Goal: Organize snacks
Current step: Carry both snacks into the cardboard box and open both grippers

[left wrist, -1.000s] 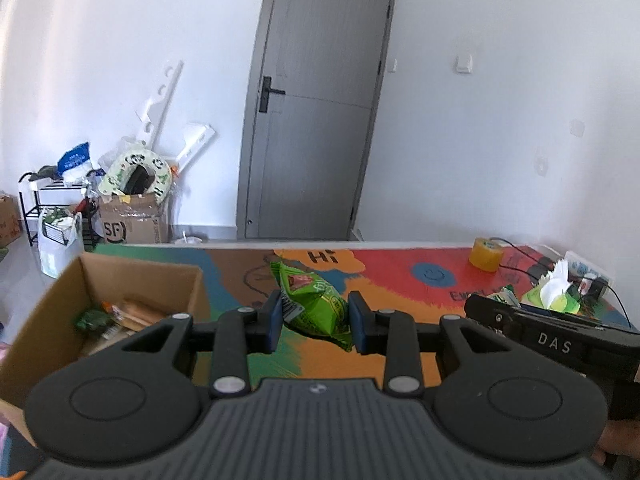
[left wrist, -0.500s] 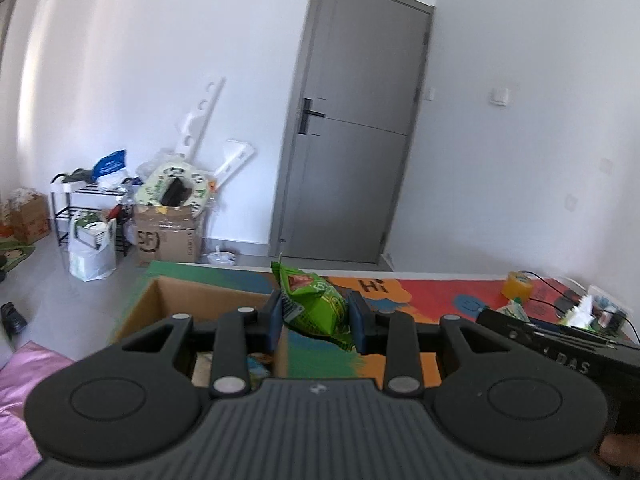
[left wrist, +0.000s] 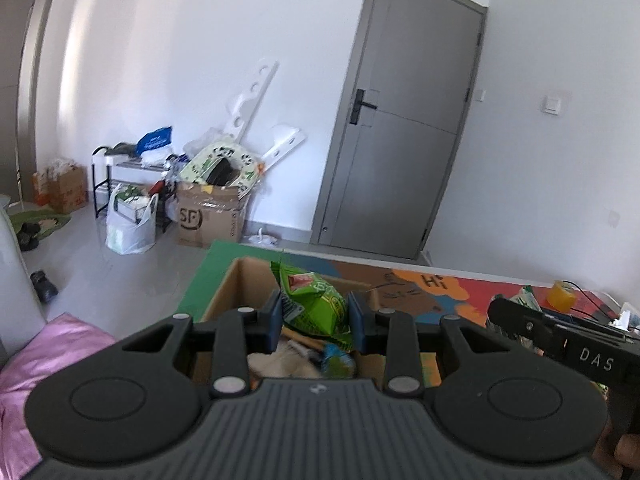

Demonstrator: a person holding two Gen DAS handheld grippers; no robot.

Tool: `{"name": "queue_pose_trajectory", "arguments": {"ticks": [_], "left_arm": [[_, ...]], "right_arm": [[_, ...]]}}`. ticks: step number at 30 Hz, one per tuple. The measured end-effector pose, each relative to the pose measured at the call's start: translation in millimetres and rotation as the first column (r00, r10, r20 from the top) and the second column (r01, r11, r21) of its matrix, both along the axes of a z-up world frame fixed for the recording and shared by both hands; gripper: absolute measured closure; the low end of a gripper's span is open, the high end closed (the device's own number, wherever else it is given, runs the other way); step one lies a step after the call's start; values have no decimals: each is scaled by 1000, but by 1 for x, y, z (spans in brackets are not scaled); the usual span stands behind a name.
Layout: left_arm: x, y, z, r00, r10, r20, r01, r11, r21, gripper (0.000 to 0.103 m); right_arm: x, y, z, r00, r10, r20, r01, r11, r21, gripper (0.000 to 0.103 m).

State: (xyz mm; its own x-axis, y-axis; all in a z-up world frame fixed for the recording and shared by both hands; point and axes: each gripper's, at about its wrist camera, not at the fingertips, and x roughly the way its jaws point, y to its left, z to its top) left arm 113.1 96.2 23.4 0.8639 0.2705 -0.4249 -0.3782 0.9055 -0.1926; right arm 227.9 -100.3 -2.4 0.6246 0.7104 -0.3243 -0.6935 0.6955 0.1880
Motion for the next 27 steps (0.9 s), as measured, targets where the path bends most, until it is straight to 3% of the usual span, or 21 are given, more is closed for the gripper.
{"name": "queue_pose_trajectory", "arguments": {"ticks": [6,9,12,25,27], "left_arm": [[-5,21,-7,999,18,-31,-19,999,-44,69],[-5,29,-10,998,-19,-62,14,997,-77,63],[-11,36,-10,999,6,-54,-10,998,-69,51],[-34,75,-10,995,102,-19,-104,988,-110,48],[-36,78,-11,994,110,-21,-112,988,-110,47]], "right_arm": [[-5,25,-3,999,44,-10,-45,999,-21,53],[-6,36,-5,998,62,-20,-62,998,-29,53],[-7,49,-7,996,80,-28,-81,996,-36,53],[-16,102,-7,986,163,-42,-166,982,-89,52],[-18,106,-7,978,200,-57,-204,975,-88,46]]}}
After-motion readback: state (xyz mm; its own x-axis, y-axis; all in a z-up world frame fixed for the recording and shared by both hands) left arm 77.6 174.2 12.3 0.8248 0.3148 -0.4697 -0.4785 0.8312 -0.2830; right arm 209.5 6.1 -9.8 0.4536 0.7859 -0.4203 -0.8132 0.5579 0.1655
